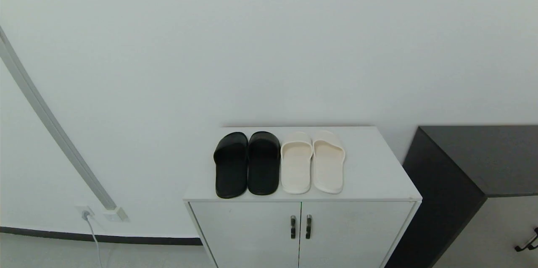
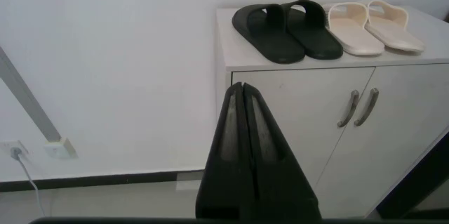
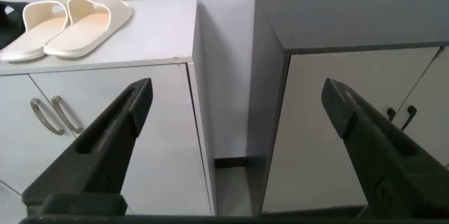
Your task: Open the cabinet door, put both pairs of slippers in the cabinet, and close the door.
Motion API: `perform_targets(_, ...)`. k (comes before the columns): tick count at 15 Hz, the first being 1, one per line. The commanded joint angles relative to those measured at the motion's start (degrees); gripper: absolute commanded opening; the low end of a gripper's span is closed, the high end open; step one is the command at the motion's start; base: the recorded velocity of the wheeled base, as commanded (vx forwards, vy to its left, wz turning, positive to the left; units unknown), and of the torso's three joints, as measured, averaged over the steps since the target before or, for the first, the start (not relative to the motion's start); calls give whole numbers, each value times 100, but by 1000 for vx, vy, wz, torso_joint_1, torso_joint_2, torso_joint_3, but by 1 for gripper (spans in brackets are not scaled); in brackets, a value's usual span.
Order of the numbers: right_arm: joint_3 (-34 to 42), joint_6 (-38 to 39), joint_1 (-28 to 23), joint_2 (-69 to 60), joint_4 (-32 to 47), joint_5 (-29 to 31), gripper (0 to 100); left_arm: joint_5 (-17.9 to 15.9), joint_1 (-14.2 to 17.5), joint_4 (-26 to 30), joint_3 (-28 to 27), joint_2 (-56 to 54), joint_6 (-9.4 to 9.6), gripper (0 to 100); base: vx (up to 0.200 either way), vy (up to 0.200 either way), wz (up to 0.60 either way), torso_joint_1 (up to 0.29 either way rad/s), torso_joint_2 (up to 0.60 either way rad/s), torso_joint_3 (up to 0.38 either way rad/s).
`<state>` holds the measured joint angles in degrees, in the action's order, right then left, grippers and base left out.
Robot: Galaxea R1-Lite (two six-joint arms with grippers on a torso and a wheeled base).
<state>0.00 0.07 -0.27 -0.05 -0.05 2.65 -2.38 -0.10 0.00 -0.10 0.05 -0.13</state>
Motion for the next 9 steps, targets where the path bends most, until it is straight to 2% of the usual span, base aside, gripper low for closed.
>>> perform_targets(1,0,1,0,14,-4,-1,100,0,1,0,1,4,-4,0,0,0,0,0,0,0)
perform_targets(9,0,28,0,5,-13,8,100,0,1,0,1,4,-4,0,0,0,0,0,0,0)
